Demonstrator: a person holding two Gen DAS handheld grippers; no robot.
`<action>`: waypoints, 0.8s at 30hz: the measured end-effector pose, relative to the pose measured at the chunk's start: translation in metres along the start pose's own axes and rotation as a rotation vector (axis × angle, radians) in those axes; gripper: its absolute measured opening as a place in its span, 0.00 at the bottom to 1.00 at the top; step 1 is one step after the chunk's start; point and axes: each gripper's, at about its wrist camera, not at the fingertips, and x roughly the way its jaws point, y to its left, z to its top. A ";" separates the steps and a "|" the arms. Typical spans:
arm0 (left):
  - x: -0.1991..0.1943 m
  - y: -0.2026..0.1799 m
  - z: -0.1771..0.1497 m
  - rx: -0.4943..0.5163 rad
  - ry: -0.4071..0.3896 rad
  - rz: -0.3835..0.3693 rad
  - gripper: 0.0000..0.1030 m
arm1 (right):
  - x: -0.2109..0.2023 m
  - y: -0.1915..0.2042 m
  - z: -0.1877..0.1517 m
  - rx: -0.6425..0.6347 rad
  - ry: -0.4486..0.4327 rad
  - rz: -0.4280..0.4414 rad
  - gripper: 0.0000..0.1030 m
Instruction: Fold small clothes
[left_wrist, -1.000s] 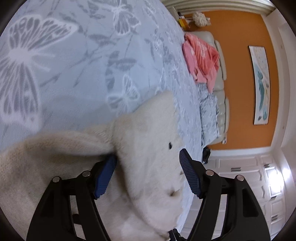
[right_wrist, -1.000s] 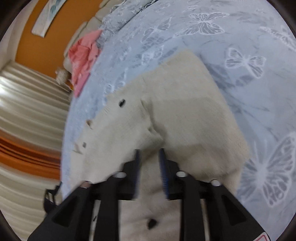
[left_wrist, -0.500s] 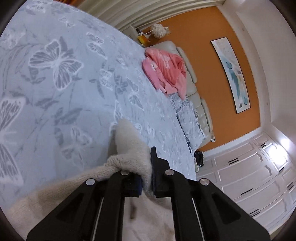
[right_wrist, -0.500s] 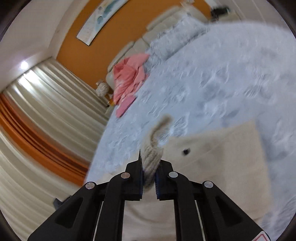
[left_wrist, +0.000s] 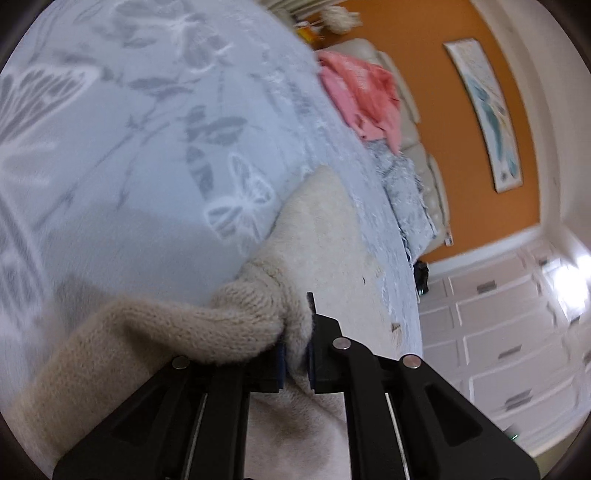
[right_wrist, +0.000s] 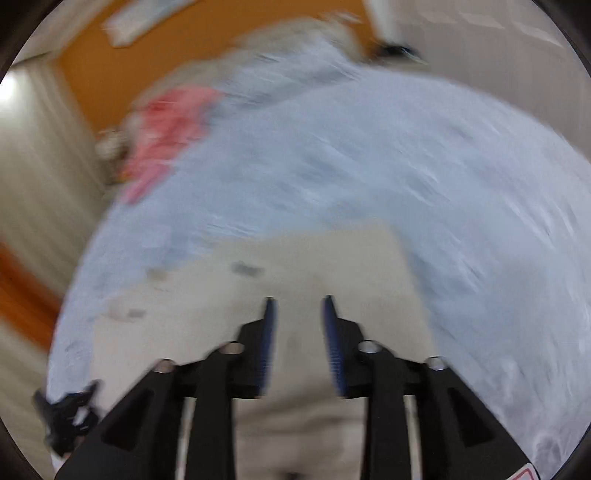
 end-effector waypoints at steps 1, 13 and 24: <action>-0.001 -0.002 -0.004 0.044 -0.010 -0.002 0.08 | 0.014 0.025 0.005 -0.048 0.057 0.084 0.51; -0.006 0.004 -0.012 0.093 -0.058 -0.101 0.08 | 0.227 0.264 -0.024 -0.463 0.443 0.257 0.51; -0.011 0.009 -0.015 0.105 -0.067 -0.142 0.13 | 0.196 0.218 0.011 -0.317 0.272 0.300 0.04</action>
